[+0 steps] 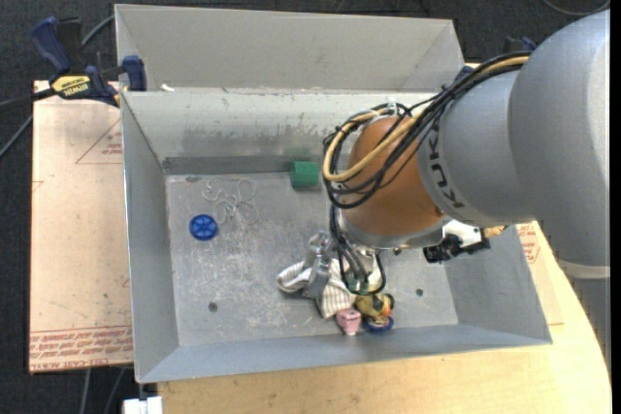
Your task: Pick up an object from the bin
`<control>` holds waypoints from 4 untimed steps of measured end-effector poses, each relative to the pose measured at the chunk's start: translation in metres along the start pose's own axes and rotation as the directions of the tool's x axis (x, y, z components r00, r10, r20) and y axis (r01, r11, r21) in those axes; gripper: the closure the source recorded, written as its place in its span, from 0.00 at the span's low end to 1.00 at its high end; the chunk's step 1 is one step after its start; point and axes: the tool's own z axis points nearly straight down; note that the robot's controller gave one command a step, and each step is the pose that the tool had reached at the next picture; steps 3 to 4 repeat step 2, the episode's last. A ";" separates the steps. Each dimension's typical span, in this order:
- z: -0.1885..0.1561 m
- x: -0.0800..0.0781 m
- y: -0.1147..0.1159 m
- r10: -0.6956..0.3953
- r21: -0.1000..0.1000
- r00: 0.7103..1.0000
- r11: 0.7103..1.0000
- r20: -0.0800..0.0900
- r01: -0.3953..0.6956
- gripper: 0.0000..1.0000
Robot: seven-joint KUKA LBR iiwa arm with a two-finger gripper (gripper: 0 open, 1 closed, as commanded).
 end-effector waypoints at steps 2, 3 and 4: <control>-0.094 0.009 0.006 0.031 -0.001 1.000 1.000 0.001 -0.031 1.00; -0.094 0.009 0.006 0.031 -0.001 1.000 1.000 0.001 -0.031 1.00; -0.094 0.009 0.006 0.031 -0.001 1.000 1.000 0.001 -0.031 1.00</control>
Offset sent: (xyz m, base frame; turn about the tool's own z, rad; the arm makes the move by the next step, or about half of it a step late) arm 0.0000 0.0000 0.0000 0.0000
